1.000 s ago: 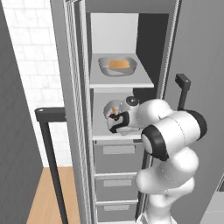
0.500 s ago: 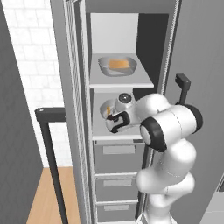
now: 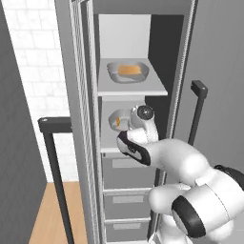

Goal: Take the meat container that has the shrimp and place it on the second highest rack of the freezer. Then take the vegetable container that has the squashs and place it on the highest rack of the freezer.

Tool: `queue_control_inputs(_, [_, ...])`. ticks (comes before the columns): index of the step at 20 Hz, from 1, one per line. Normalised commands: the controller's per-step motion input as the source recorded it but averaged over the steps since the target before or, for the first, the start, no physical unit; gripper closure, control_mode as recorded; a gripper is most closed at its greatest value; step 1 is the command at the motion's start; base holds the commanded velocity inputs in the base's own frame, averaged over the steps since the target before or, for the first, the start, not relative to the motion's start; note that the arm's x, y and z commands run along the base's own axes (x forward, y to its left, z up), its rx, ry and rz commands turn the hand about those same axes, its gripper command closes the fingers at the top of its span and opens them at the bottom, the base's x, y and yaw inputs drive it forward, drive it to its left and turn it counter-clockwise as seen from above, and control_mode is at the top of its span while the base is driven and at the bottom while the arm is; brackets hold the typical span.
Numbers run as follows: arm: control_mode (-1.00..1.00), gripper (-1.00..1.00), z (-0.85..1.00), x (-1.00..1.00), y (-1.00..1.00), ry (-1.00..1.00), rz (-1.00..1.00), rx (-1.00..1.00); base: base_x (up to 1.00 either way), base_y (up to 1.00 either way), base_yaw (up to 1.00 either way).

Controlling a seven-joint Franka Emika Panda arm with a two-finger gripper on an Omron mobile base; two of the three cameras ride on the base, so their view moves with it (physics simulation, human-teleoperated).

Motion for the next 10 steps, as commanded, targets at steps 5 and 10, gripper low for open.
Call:
queue_control_inputs(5, [-1.00, -1.00, 1.00, -1.00, 0.00, 0.08, 0.00, 0.00, 0.00, 0.00, 0.00])
queue_control_inputs(10, [-1.00, -1.00, 1.00, -1.00, 0.00, 0.09, 0.00, 0.00, 0.00, 0.00, 0.00])
